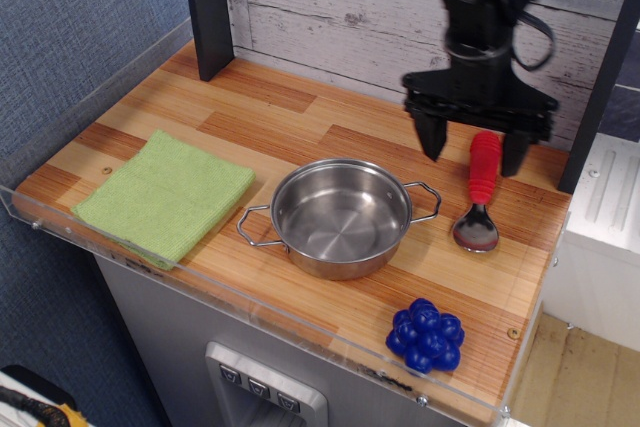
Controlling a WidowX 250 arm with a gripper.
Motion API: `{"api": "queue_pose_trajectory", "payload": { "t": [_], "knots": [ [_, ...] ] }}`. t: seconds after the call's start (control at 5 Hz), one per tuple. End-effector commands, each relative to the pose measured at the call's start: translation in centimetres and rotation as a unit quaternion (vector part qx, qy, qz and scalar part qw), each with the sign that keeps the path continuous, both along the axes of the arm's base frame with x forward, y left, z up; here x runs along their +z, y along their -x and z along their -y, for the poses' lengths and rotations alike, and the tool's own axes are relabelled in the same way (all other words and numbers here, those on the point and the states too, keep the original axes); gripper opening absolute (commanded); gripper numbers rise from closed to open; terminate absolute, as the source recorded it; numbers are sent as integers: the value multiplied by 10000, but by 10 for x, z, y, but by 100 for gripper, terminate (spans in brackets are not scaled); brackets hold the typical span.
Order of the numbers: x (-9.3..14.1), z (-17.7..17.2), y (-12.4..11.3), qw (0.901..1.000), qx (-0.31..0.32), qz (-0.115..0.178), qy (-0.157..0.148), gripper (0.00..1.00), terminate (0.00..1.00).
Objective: Move the spoon behind the green cloth.
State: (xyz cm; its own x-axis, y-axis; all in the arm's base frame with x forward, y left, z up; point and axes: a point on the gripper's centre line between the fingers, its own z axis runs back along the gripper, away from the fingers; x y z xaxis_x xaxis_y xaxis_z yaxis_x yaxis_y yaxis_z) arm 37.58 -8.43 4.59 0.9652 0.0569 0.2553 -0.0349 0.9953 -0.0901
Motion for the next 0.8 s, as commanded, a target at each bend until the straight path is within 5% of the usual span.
{"api": "queue_pose_trajectory", "payload": {
  "t": [0.0, 0.4, 0.6],
  "knots": [
    [-6, 4, -17, 9999, 35, -69, -126, 100, 0],
    [-18, 4, -18, 9998, 86, -131, -90, 100, 0],
    [-21, 5, -17, 9998, 92, -146, -92, 0, 0]
  ]
}}
